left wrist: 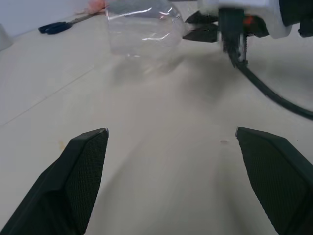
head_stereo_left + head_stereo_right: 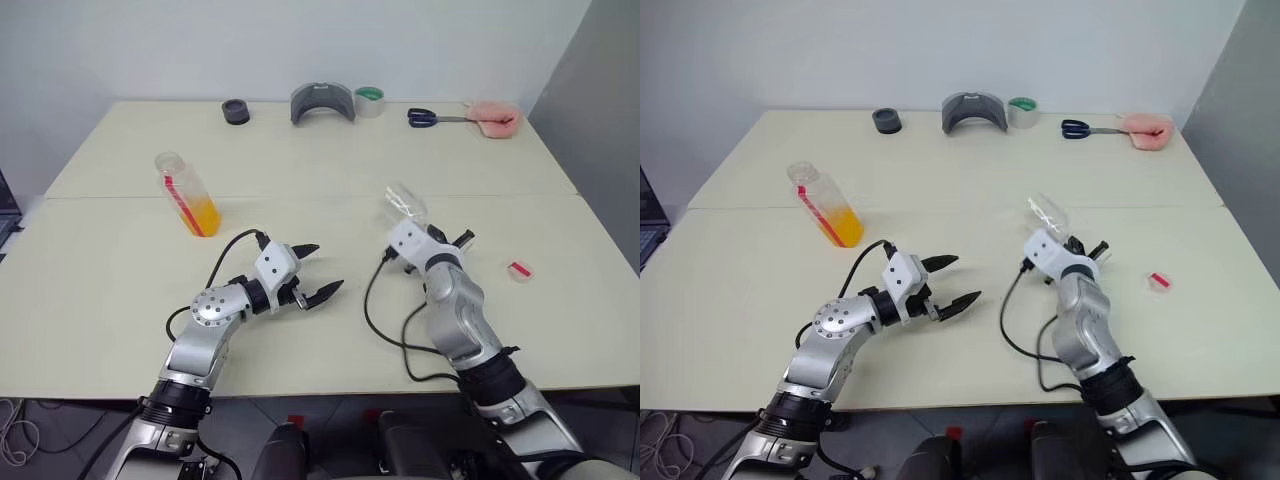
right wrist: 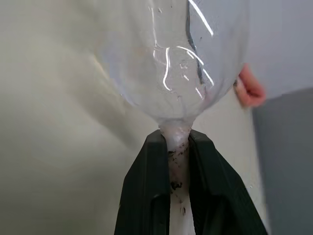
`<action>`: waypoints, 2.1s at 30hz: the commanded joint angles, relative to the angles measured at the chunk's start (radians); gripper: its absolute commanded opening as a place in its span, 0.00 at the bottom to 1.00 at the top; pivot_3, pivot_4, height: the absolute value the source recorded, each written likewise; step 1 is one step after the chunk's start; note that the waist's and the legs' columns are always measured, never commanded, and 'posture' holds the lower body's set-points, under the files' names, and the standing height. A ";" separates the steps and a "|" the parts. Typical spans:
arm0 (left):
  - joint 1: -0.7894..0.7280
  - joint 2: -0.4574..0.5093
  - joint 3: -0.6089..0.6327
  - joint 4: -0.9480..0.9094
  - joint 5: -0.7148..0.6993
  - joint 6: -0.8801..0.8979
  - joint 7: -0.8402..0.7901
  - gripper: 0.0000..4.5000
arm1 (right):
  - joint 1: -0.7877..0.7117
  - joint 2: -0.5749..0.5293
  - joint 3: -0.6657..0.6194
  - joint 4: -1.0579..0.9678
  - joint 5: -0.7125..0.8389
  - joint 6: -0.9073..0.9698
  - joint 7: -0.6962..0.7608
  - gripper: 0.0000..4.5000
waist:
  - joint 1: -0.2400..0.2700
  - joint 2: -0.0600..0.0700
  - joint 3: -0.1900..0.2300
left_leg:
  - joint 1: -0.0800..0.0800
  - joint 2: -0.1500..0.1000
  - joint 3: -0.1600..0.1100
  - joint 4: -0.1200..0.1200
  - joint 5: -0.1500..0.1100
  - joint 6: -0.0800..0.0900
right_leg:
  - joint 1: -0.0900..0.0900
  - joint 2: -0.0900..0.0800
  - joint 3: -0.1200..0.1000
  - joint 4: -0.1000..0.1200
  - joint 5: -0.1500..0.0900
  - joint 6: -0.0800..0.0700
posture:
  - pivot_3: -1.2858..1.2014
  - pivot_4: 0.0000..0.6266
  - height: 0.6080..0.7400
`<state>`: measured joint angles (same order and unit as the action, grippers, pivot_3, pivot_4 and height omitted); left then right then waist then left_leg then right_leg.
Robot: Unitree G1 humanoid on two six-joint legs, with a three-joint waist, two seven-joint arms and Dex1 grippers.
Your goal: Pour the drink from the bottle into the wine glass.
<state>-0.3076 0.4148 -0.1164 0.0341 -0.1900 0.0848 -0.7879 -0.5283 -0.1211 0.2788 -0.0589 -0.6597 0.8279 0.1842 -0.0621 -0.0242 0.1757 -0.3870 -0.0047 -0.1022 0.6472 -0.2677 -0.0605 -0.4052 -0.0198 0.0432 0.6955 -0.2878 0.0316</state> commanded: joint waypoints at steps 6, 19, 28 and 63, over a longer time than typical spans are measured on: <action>0.006 0.029 0.051 -0.086 -0.057 0.067 -0.007 1.00 | -0.208 0.265 -0.383 0.134 0.468 -0.063 -0.001 0.04 | -0.008 0.000 0.000 | 0.003 0.000 0.000 -0.001 0.000 0.000 | 0.000 0.000 0.000 0.002 0.000 -0.001 | 0.52 0.24 1.00; 0.051 0.055 0.042 -0.164 -0.099 0.147 -0.048 1.00 | -0.016 0.166 -0.289 0.122 0.574 -0.141 0.021 0.04 | -0.001 0.001 -0.004 | 0.004 0.000 0.003 -0.002 0.000 0.000 | 0.001 -0.001 0.001 0.002 0.000 -0.001 | 0.52 0.24 1.00; 0.031 0.059 0.043 -0.133 -0.099 0.144 -0.081 1.00 | 0.167 0.095 -0.242 -0.118 0.599 -0.019 0.027 0.04 | 0.012 0.001 -0.010 | 0.007 -0.001 -0.001 -0.002 0.000 0.000 | 0.009 0.000 -0.002 -0.005 -0.001 -0.001 | 0.52 0.24 1.00; 0.077 0.327 0.271 -0.228 -0.358 0.464 -0.195 1.00 | -0.062 0.210 -0.302 0.758 0.755 -0.924 0.171 0.04 | -0.019 0.004 -0.009 | 0.022 0.000 -0.004 -0.009 -0.001 0.001 | 0.025 0.000 -0.002 -0.014 -0.001 -0.001 | 0.52 0.24 1.00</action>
<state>-0.2272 0.7305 0.1412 -0.1846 -0.5466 0.5714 -0.9733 -0.6645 0.1022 -0.0368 0.6992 0.1017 -0.1716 0.3508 -0.0807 -0.0198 0.1670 -0.3642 -0.0047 -0.1059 0.6375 -0.2683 -0.0597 -0.3789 -0.0196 0.0412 0.6811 -0.2889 0.0301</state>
